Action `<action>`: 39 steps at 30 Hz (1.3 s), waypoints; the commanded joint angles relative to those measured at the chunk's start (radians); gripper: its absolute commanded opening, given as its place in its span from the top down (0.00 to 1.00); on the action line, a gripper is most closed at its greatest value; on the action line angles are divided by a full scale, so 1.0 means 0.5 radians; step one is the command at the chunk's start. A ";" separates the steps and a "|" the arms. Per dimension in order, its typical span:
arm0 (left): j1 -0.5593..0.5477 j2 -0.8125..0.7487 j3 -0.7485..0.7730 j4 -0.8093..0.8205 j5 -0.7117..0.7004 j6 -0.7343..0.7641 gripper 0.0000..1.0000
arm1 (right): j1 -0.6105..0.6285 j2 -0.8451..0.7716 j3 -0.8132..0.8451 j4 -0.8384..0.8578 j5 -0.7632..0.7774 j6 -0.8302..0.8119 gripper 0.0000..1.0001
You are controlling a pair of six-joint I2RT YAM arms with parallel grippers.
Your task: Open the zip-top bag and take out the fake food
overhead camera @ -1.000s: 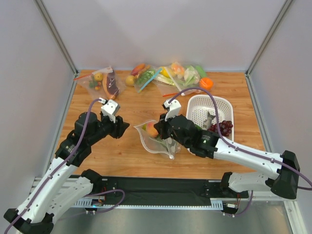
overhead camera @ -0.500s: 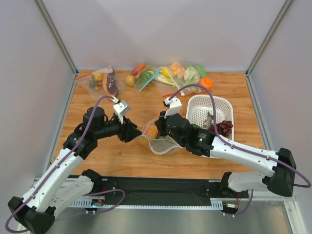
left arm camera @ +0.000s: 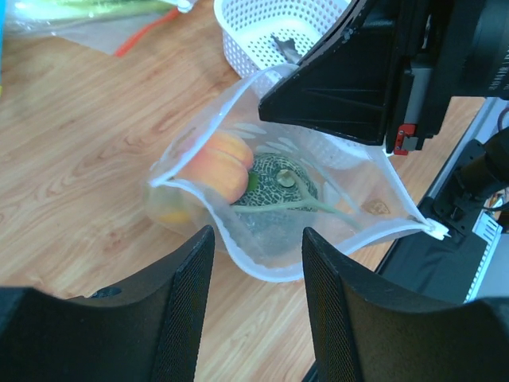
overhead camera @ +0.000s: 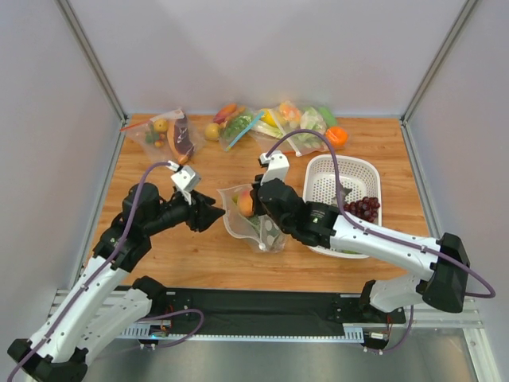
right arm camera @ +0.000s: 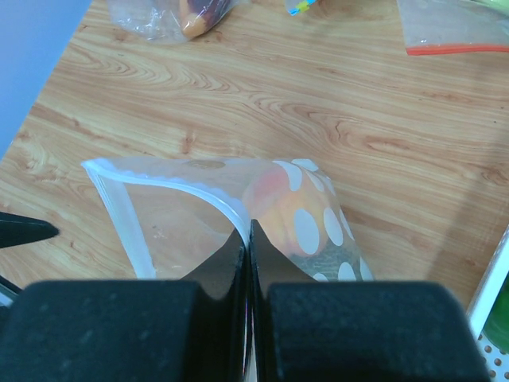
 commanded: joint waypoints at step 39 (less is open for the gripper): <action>-0.007 0.408 0.169 -0.239 0.023 0.067 1.00 | -0.027 -0.120 -0.051 -0.132 0.146 0.075 1.00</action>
